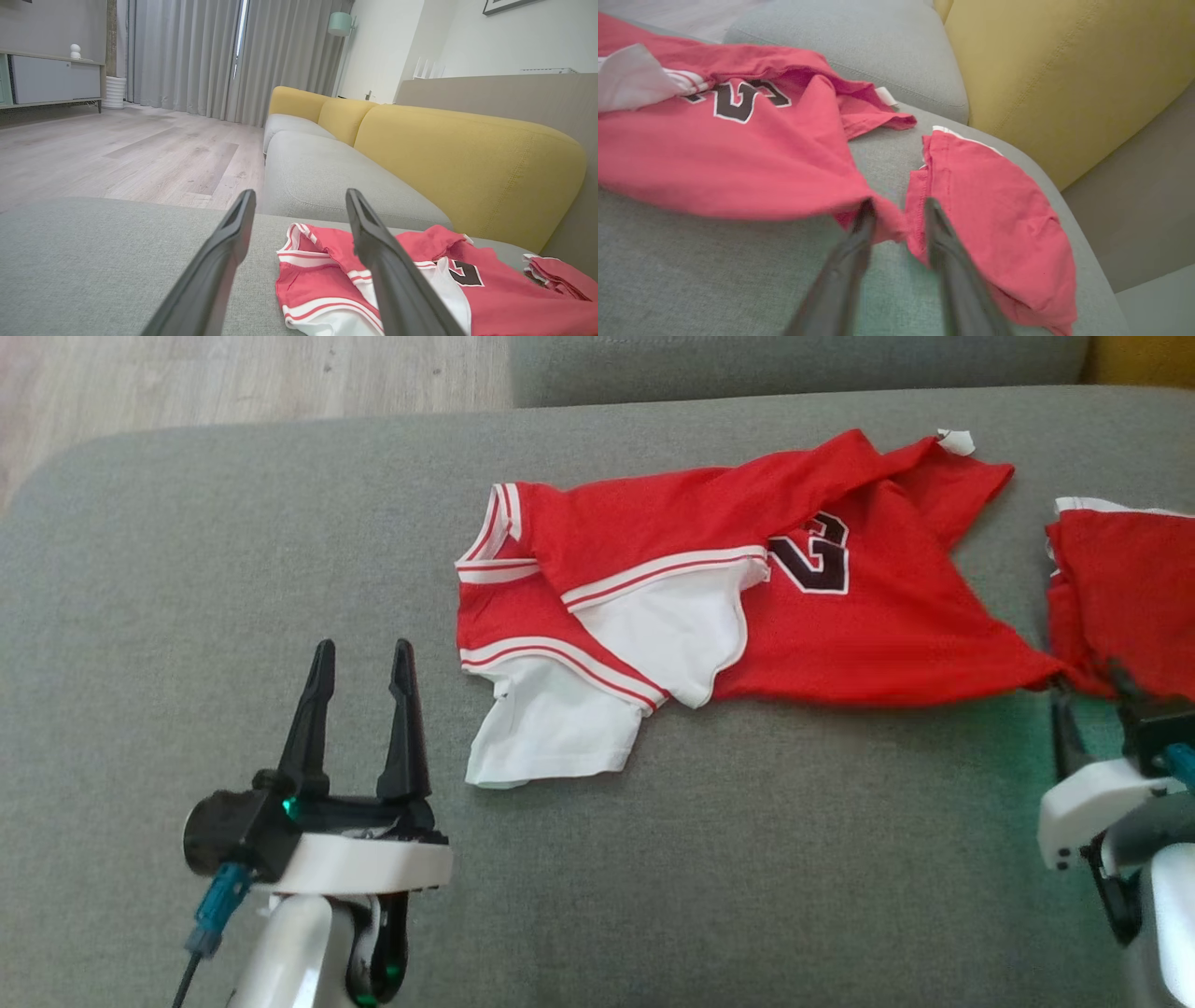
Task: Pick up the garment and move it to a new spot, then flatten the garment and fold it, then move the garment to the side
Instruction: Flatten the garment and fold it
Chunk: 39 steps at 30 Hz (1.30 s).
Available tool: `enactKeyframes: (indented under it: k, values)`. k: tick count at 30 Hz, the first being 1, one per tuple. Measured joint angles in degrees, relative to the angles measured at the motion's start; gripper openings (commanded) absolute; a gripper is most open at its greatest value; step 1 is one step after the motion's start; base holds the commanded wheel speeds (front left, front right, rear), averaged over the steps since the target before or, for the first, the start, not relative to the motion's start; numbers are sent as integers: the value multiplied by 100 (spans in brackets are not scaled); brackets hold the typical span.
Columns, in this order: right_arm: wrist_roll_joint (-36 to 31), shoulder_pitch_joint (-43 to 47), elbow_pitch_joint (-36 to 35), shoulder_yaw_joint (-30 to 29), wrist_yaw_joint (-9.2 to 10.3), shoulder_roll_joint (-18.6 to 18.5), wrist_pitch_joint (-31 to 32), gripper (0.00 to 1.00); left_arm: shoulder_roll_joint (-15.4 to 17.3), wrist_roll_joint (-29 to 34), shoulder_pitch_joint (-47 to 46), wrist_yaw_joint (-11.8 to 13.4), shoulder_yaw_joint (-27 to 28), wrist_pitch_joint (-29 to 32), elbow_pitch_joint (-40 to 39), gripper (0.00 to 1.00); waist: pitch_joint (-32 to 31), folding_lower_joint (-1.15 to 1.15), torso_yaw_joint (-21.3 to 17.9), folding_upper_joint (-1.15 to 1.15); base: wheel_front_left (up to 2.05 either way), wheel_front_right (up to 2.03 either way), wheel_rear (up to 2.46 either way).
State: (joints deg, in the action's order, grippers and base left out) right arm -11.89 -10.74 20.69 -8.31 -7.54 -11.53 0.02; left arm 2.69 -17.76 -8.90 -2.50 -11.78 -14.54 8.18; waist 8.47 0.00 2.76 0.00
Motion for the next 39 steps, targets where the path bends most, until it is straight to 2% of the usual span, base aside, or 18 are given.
enactKeyframes:
  k: [5, 9, 16, 25, 30, 34, 39]
  values:
    - [-16, 2, -364, -229, 0, 400, -216, 100, 0, 3, 107, 0, 60, 0, 1, 100, -135, 0, -82, 0, 0, 0, 0]
    - [385, 78, -746, -194, 0, 681, -646, 100, 1, 10, 284, 0, 86, 0, 2, 100, -252, 0, -167, 0, 0, 0, 0]
    - [1289, 478, -917, 403, 0, 844, -1176, 100, 2, 33, 401, -1, 100, 0, 9, 100, -434, -1, -296, 0, 0, 0, 0]
    - [1607, 762, -730, 641, 0, 891, -1322, 100, 3, 127, 593, -8, 79, 0, 216, 100, -482, 0, -453, 0, 0, 0, 0]
    - [1638, 686, -725, 655, 0, 891, -1373, 100, 5, 207, 566, -7, -130, 7, 917, 100, -385, 0, -502, 0, 0, 0, 0]
    - [1656, 617, -734, 709, 0, 891, -1382, 100, 16, 350, 426, 2, -292, 233, 1588, 100, -257, 0, -554, 0, 0, 0, 0]
    - [1693, 534, -733, 749, 1, 891, -1399, 100, 18, 371, -70, 134, -291, 399, 2109, 100, -88, 0, -653, 0, 0, 0, 0]
